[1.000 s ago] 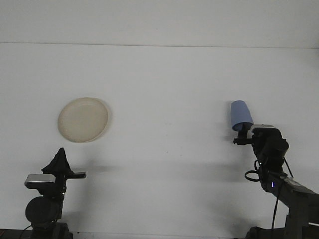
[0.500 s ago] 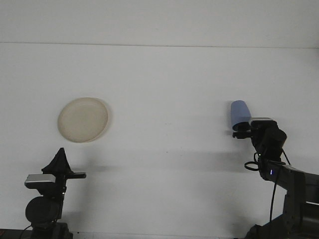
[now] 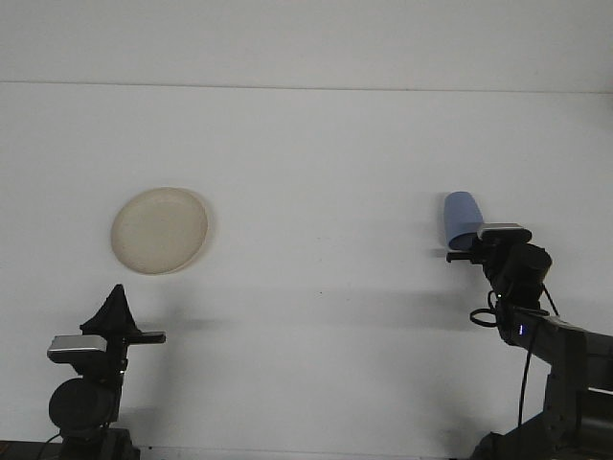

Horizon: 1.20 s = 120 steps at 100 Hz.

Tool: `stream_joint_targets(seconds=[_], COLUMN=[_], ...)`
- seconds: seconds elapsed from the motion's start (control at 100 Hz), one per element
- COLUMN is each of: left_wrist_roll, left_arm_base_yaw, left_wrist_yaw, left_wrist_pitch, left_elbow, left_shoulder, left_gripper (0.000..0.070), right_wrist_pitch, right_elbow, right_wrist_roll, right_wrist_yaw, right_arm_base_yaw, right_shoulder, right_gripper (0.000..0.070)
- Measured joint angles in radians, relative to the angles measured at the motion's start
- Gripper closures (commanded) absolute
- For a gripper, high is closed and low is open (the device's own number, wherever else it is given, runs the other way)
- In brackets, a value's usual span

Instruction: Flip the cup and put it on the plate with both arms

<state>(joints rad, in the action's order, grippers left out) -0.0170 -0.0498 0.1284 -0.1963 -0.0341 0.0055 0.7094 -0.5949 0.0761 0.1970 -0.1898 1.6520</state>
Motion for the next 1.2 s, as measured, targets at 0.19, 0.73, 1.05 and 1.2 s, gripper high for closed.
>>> stream_joint_targets(seconds=[0.19,0.73,1.05,1.2], left_wrist_roll=[0.000,0.000,0.000,0.000], left_arm_base_yaw=[0.000,0.000,0.000,0.000], left_wrist_yaw=[0.000,0.000,0.000,0.000], left_wrist_pitch=[0.000,0.000,0.000,0.000], left_elbow=[0.000,0.000,0.000,0.000], left_shoulder=[0.000,0.000,0.000,0.000], left_gripper=[0.0689,0.0689,0.0689,0.0689], right_wrist_pitch=[-0.095,-0.756,-1.402,-1.587], right_elbow=[0.000,-0.028,-0.363,-0.538], right_wrist_roll=[-0.001,-0.126,-0.199,-0.248], right_wrist_yaw=[-0.015,-0.121,-0.121,-0.121], right_arm_base_yaw=[0.016,0.228,0.413,0.503], right_shoulder=[-0.072,-0.734,-0.774,-0.681], right_gripper=[0.0700,0.0700,0.0700,0.0700])
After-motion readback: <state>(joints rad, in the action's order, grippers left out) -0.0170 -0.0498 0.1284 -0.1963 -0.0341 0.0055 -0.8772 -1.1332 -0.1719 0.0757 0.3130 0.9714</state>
